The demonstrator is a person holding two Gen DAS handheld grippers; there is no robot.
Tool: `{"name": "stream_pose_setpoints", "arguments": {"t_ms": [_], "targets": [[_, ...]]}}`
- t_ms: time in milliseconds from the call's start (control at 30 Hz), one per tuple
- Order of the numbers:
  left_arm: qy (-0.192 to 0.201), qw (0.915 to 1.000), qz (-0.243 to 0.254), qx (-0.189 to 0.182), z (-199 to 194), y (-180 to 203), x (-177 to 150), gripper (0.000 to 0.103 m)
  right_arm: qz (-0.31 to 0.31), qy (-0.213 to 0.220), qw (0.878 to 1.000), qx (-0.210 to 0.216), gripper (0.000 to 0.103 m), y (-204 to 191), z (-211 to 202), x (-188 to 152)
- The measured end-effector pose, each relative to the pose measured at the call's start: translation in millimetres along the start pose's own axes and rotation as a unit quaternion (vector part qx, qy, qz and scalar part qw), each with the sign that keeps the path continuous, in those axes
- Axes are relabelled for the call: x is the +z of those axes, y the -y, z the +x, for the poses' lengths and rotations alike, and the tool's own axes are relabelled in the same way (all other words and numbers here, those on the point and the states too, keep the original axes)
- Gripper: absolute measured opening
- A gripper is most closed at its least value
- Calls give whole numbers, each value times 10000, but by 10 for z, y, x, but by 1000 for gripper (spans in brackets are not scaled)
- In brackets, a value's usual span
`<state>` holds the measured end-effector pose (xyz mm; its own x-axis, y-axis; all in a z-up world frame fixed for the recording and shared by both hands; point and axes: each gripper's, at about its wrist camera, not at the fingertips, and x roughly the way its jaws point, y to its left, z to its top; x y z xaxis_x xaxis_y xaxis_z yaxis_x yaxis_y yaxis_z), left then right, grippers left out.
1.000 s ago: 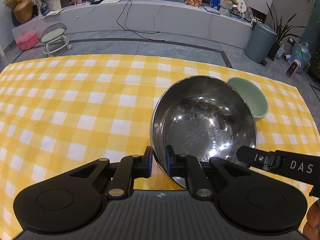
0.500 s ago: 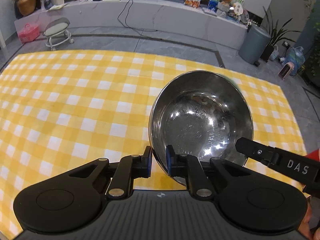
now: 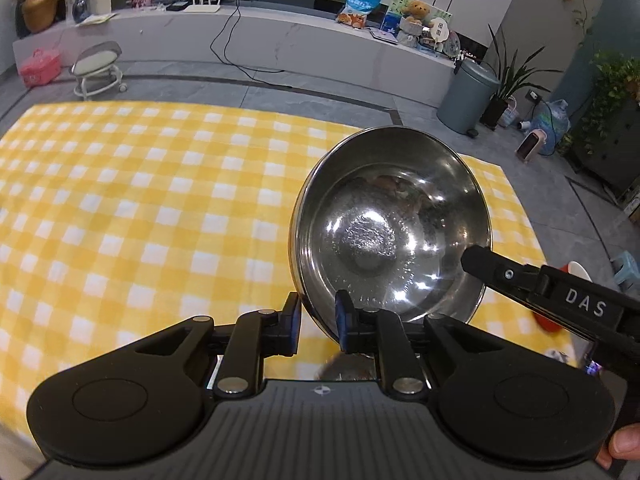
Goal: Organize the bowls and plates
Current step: 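Lift the orange bowl and lower it into the blue bowl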
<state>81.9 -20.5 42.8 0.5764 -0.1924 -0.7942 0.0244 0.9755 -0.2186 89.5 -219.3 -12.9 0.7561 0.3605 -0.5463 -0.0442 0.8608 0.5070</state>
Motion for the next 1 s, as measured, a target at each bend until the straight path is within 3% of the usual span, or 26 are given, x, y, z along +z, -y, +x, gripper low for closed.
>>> {"name": "stream_pose_setpoints", "arguments": {"t_ms": [367,600,767,1000], "targets": [[-465,9963,-612,-394,-55,-92,-365,20,104,47,9999,-79,5,142,-372,-409],[-1001,9893,-794,-704,36,-68,-658,20,-214,-12,9998,-5,8,258,-632,-546],[-1365,9813,-1062,-845,133,-80,-730,23,-164,-218,9996,32,8,395,-577,-589],[-1513,9788,-1089,-849,232,-44,-711,23,-81,-403,9992,-11,7,521,-482,-618]]}}
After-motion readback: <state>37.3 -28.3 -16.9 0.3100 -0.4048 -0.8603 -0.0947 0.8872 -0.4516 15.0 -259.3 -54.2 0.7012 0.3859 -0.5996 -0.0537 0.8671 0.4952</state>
